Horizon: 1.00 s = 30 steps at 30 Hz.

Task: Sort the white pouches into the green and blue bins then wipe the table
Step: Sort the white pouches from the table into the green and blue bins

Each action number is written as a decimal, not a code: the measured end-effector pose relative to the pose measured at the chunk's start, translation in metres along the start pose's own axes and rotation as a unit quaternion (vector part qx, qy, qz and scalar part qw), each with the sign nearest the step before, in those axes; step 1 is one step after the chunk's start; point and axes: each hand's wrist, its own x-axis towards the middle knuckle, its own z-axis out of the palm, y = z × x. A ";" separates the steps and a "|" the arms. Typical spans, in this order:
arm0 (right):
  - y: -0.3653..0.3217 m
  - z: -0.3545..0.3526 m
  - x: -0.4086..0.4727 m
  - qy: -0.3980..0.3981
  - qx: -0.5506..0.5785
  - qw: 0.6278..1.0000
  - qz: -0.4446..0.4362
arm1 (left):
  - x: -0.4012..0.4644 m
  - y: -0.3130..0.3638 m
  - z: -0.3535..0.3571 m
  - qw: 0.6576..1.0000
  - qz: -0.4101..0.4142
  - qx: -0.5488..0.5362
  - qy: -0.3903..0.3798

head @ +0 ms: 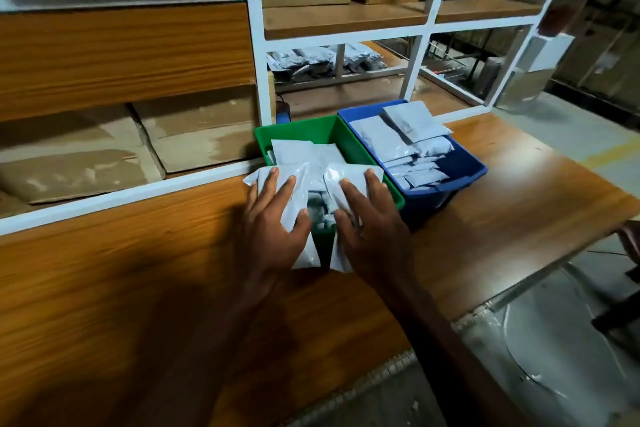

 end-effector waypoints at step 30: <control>0.083 0.117 0.196 -0.242 -0.092 0.965 -0.033 | 0.132 -0.016 0.059 0.990 -0.064 0.049 0.112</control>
